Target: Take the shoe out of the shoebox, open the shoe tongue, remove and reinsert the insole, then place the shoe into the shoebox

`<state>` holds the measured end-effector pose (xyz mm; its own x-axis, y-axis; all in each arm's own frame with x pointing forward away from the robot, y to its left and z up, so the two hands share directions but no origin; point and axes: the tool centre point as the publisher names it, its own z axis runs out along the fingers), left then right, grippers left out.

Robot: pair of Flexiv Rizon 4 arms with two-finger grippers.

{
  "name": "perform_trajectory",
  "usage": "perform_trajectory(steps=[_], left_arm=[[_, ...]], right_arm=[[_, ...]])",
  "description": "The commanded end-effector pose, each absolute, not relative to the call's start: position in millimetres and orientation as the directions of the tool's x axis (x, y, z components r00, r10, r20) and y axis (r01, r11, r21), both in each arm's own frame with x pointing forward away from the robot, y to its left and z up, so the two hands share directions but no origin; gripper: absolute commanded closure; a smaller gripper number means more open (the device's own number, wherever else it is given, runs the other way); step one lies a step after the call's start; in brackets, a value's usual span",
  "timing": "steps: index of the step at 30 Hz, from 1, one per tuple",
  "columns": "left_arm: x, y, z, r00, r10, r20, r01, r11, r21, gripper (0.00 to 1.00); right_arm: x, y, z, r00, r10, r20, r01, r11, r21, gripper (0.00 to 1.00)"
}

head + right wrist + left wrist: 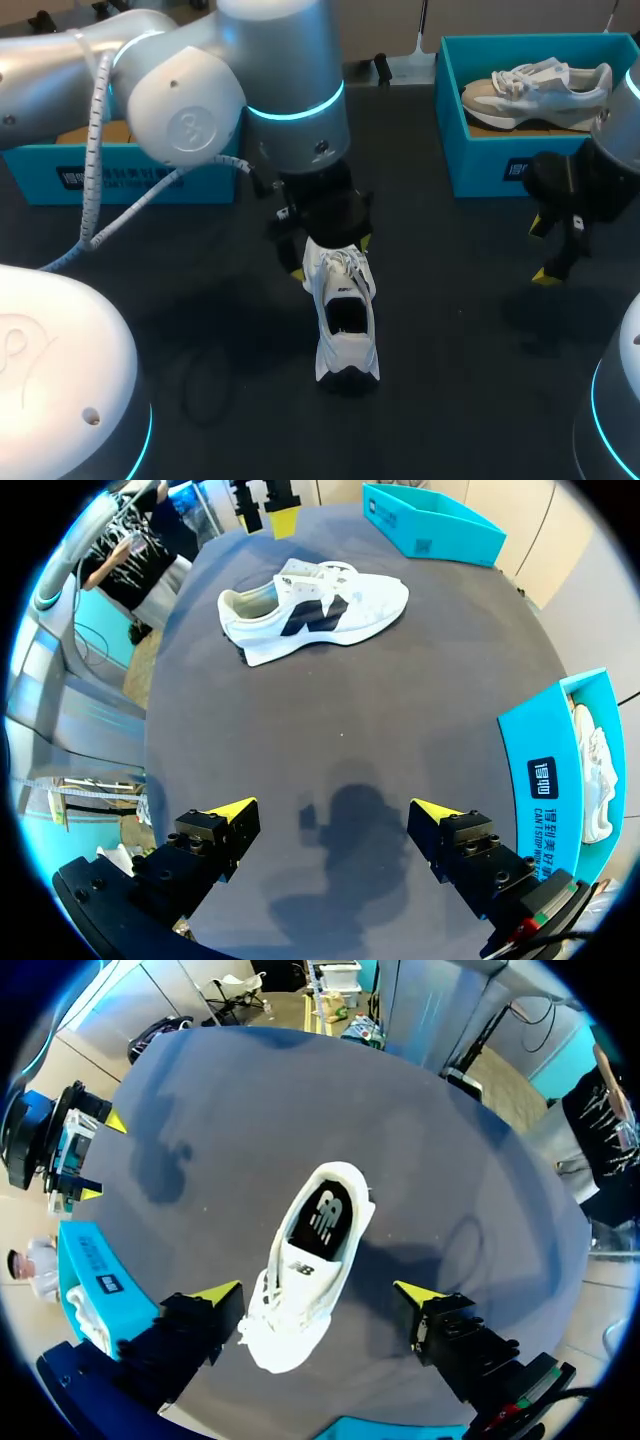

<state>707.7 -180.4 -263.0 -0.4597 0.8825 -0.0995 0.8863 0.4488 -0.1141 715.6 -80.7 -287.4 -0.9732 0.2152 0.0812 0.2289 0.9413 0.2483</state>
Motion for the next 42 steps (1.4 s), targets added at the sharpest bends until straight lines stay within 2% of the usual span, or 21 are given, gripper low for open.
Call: perform_trajectory(steps=[1, 6, 8, 10, 11, 12, 13, 24, 28, 33, 42], left_arm=[[707.4, -178.0, -263.7, -0.458, 0.883, -0.104, 0.887, 0.447, -0.115, 0.0], [690.0, -187.0, -263.3, -0.58, 0.814, -0.034, 0.812, 0.575, -0.094, 0.0], [678.7, -188.5, -260.1, -0.619, 0.785, -0.007, 0.779, 0.613, -0.136, 0.0], [669.7, -189.7, -257.7, -0.719, 0.693, 0.041, 0.682, 0.716, -0.148, 0.0], [666.4, -188.3, -255.4, -0.754, 0.651, 0.082, 0.625, 0.751, -0.214, 0.0], [665.1, -188.4, -254.7, -0.828, 0.549, 0.117, 0.526, 0.832, -0.178, 0.0], [659.3, -188.9, -254.9, -0.876, 0.479, 0.063, 0.472, 0.876, -0.095, 0.0], [659.3, -188.9, -254.9, -0.876, 0.479, 0.063, 0.472, 0.876, -0.095, 0.0], [641.6, -193.6, -264.0, -0.958, 0.278, 0.069, 0.273, 0.959, -0.079, 0.0], [626.5, -195.3, -276.3, -0.988, 0.149, 0.035, 0.146, 0.987, -0.068, 0.0], [610.6, -204.7, -297.1, -0.997, 0.075, -0.005, 0.076, 0.996, -0.049, 0.0]], right_arm=[[715.0, -80.7, -287.8, -0.973, 0.216, 0.08, 0.229, 0.942, 0.246, 0.0], [715.0, -80.7, -287.8, -0.973, 0.216, 0.08, 0.229, 0.942, 0.246, 0.0], [715.0, -80.7, -287.8, -0.973, 0.216, 0.08, 0.229, 0.942, 0.246, 0.0], [715.0, -80.7, -287.8, -0.973, 0.216, 0.08, 0.229, 0.942, 0.246, 0.0], [715.0, -80.7, -287.8, -0.973, 0.216, 0.08, 0.229, 0.942, 0.246, 0.0], [715.0, -80.7, -287.8, -0.973, 0.216, 0.08, 0.229, 0.942, 0.246, 0.0], [715.0, -80.7, -287.8, -0.973, 0.216, 0.08, 0.229, 0.942, 0.246, 0.0], [715.0, -80.7, -287.8, -0.973, 0.216, 0.08, 0.229, 0.942, 0.246, 0.0], [715.0, -80.7, -287.8, -0.973, 0.216, 0.08, 0.229, 0.942, 0.246, 0.0], [715.0, -80.7, -287.8, -0.973, 0.216, 0.08, 0.229, 0.942, 0.246, 0.0], [715.0, -80.7, -287.8, -0.973, 0.216, 0.08, 0.229, 0.942, 0.246, 0.0]])
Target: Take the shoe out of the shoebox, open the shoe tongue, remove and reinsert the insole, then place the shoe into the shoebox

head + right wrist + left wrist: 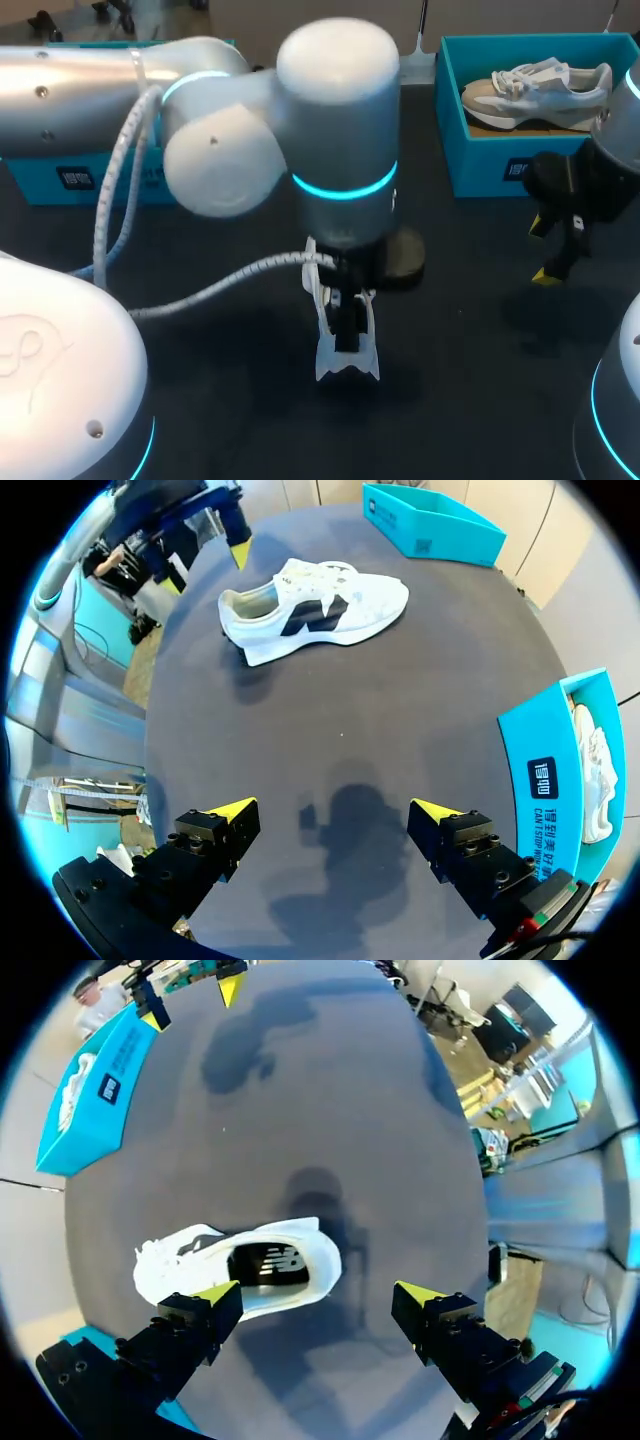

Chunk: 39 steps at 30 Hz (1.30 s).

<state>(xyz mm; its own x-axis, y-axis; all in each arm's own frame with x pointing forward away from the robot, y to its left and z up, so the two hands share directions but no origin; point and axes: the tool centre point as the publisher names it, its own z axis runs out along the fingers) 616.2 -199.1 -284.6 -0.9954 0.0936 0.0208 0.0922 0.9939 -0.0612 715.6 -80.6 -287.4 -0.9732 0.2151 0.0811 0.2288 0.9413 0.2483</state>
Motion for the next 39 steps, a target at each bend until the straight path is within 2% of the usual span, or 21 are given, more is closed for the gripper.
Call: perform_trajectory(steps=[1, 17, 24, 39], left_arm=[[613.1, -205.7, -299.9, -0.998, 0.069, 0.011, 0.069, 0.997, -0.046, 0.0], [609.3, -210.5, -342.9, -0.998, -0.028, 0.063, -0.03, 0.999, -0.03, 0.0], [597.4, -209.5, -360.3, -0.994, -0.104, 0.022, -0.105, 0.994, -0.027, 0.0], [606.2, -212.5, -388.1, -0.991, -0.134, 0.015, -0.134, 0.991, -0.022, 0.0]], right_arm=[[715.0, -80.7, -287.8, -0.973, 0.216, 0.08, 0.229, 0.942, 0.246, 0.0], [715.0, -80.7, -287.8, -0.973, 0.216, 0.08, 0.229, 0.942, 0.246, 0.0], [715.0, -80.7, -287.8, -0.973, 0.216, 0.08, 0.229, 0.942, 0.246, 0.0], [715.0, -80.7, -287.8, -0.973, 0.216, 0.08, 0.229, 0.942, 0.246, 0.0]])
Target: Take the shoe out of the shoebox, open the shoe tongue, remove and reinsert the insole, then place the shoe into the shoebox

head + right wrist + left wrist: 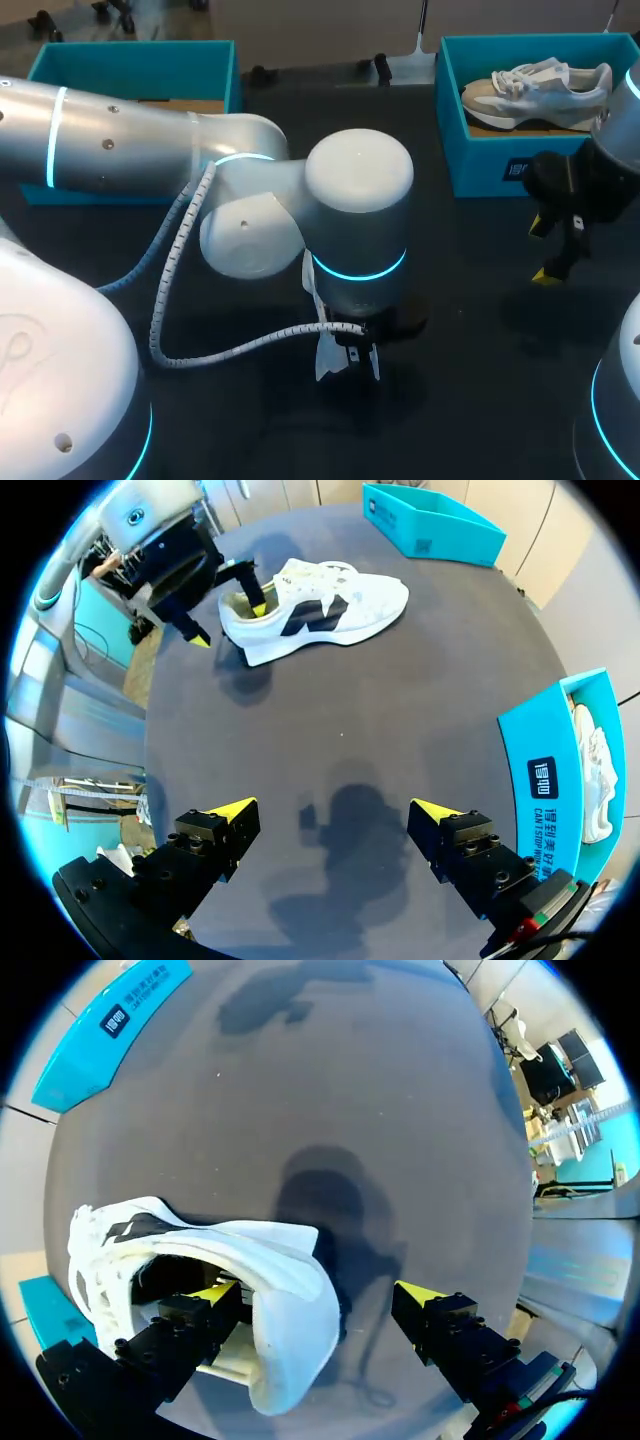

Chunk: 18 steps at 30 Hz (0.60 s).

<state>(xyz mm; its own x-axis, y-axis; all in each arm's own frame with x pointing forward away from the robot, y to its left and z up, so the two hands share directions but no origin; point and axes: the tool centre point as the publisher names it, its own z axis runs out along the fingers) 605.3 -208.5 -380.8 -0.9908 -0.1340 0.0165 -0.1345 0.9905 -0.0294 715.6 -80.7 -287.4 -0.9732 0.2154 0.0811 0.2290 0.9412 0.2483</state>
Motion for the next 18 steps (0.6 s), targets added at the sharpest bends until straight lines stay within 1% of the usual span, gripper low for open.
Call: perform_trajectory(steps=[1, 5, 8, 10, 11, 13, 14, 15, 17, 18], left_arm=[[606.7, -212.9, -389.4, -0.991, -0.136, 0.01, -0.136, 0.99, -0.017, 0.0], [607.1, -213.3, -391.0, -0.991, -0.136, 0.014, -0.136, 0.991, -0.016, 0.0], [605.9, -214.5, -393.1, -0.991, -0.133, 0.015, -0.133, 0.991, -0.012, 0.05], [605.2, -214.6, -393.9, -0.991, -0.13, 0.014, -0.13, 0.991, -0.005, 0.19], [605.0, -214.5, -394.6, -0.991, -0.13, 0.015, -0.13, 0.992, -0.003, 0.22], [604.9, -214.2, -396.9, -0.992, -0.129, 0.017, -0.129, 0.992, 0.005, 0.31], [605.0, -214.0, -397.9, -0.991, -0.13, 0.016, -0.13, 0.992, 0.009, 0.38], [605.3, -213.8, -398.9, -0.991, -0.131, 0.017, -0.131, 0.991, 0.014, 0.5], [606.2, -213.3, -400.3, -0.991, -0.134, 0.022, -0.134, 0.991, 0.019, 0.56], [606.5, -212.9, -400.9, -0.991, -0.134, 0.023, -0.134, 0.991, 0.021, 0.61]], right_arm=[[715.0, -80.7, -287.8, -0.973, 0.216, 0.08, 0.229, 0.942, 0.246, 0.0], [715.0, -80.7, -287.8, -0.973, 0.216, 0.08, 0.229, 0.942, 0.246, 0.0], [715.0, -80.7, -287.8, -0.973, 0.216, 0.08, 0.229, 0.942, 0.246, 0.0], [715.0, -80.7, -287.8, -0.973, 0.216, 0.08, 0.229, 0.942, 0.246, 0.0], [715.0, -80.7, -287.8, -0.973, 0.216, 0.08, 0.229, 0.942, 0.246, 0.0], [715.0, -80.7, -287.8, -0.973, 0.216, 0.08, 0.229, 0.942, 0.246, 0.0], [715.0, -80.7, -287.8, -0.973, 0.216, 0.08, 0.229, 0.942, 0.246, 0.0], [715.0, -80.7, -287.8, -0.973, 0.216, 0.08, 0.229, 0.942, 0.246, 0.0], [715.0, -80.7, -287.8, -0.973, 0.216, 0.08, 0.229, 0.942, 0.246, 0.0], [715.0, -80.7, -287.8, -0.973, 0.216, 0.08, 0.229, 0.942, 0.246, 0.0]])
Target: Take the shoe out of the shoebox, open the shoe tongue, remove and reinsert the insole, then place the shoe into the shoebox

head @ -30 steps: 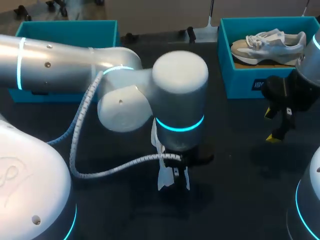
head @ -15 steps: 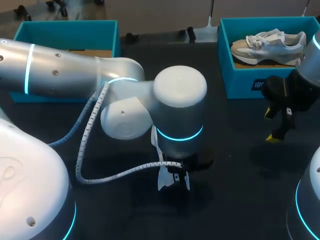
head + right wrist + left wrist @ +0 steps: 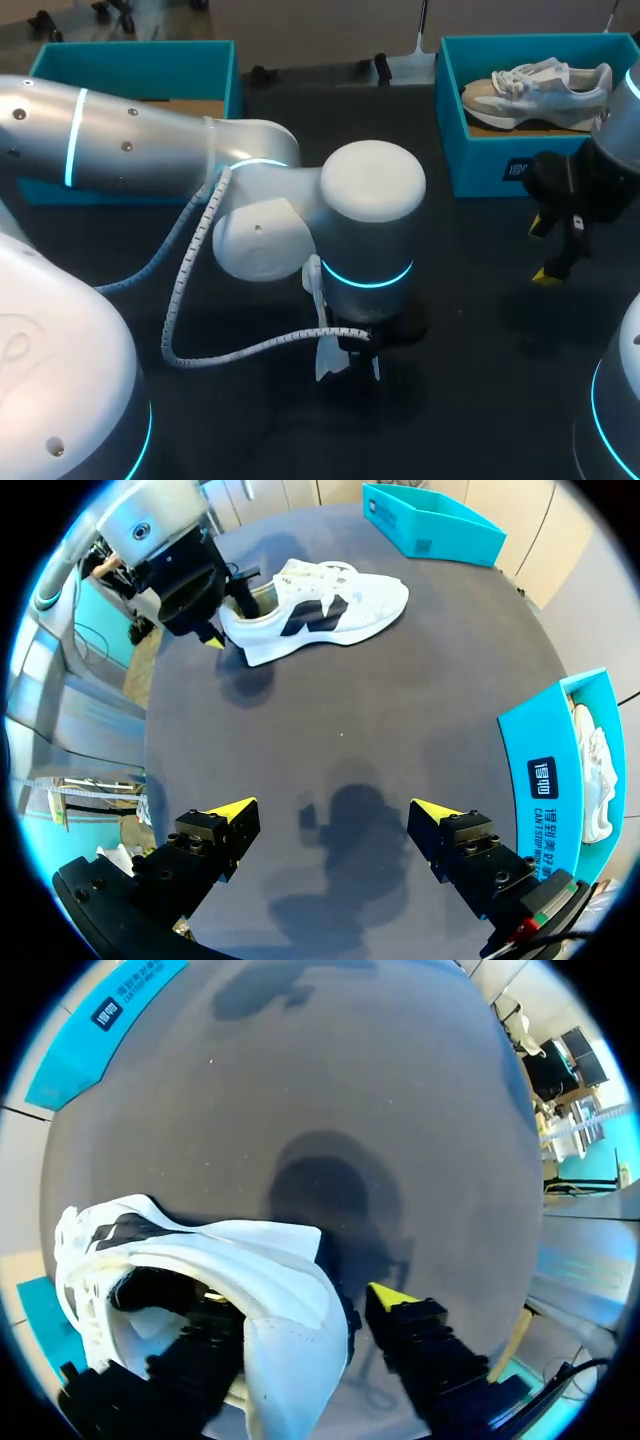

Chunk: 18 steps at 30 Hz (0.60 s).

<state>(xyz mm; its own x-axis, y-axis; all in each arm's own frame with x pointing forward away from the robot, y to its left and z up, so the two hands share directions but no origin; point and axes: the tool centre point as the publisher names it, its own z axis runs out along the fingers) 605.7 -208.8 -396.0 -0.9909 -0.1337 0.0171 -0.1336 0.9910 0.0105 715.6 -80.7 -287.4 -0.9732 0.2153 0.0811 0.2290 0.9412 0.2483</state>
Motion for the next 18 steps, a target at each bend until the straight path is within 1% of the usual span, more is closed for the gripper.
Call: perform_trajectory(steps=[1, 2, 10, 18], left_arm=[[606.7, -212.3, -401.0, -0.99, -0.136, 0.024, -0.135, 0.991, 0.022, 0.73], [606.6, -211.5, -401.1, -0.99, -0.136, 0.024, -0.136, 0.99, 0.023, 1.0], [606.9, -203.0, -392.1, -0.99, -0.132, 0.046, -0.131, 0.991, 0.015, 1.0], [612.3, -188.8, -362.0, -0.989, -0.144, 0.022, -0.144, 0.99, -0.003, 1.0]], right_arm=[[715.0, -80.7, -287.8, -0.973, 0.216, 0.08, 0.229, 0.942, 0.246, 0.0], [715.0, -80.7, -287.8, -0.973, 0.216, 0.08, 0.229, 0.942, 0.246, 0.0], [715.0, -80.7, -287.8, -0.973, 0.216, 0.08, 0.229, 0.942, 0.246, 0.0], [715.0, -80.7, -287.8, -0.973, 0.216, 0.08, 0.229, 0.942, 0.246, 0.0]])
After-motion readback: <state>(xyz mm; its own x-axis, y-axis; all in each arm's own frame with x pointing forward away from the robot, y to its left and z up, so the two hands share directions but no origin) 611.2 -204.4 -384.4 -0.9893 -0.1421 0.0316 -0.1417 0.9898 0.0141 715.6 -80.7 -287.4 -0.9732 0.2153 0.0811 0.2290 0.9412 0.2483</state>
